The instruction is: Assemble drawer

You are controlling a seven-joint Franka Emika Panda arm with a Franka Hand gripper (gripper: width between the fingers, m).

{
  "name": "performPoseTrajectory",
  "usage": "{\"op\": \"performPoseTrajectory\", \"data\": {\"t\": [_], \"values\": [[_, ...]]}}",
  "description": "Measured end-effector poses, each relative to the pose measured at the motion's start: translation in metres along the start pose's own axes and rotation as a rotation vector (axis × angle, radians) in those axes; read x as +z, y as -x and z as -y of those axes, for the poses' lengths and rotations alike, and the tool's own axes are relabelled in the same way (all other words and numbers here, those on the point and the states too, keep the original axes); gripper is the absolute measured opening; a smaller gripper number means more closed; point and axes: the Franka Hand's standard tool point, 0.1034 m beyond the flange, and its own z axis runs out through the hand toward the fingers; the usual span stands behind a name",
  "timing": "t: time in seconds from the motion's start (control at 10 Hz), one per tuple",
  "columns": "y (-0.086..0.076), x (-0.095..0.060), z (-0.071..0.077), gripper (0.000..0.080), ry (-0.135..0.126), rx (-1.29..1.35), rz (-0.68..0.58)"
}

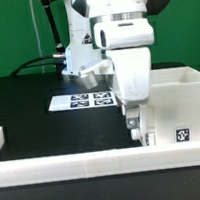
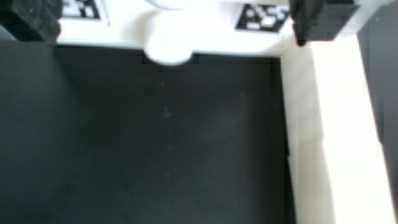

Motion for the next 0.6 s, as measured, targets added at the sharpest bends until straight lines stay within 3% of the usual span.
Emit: {"op": "performPoseTrajectory", "data": {"t": [0.2,0.6], "values": [[0.001,-0.002,-0.001,0.0648,-0.004,0.002,0.008],[0.062,-0.008,-0.003,0.0648,0.001,-0.011,0.036]]}}
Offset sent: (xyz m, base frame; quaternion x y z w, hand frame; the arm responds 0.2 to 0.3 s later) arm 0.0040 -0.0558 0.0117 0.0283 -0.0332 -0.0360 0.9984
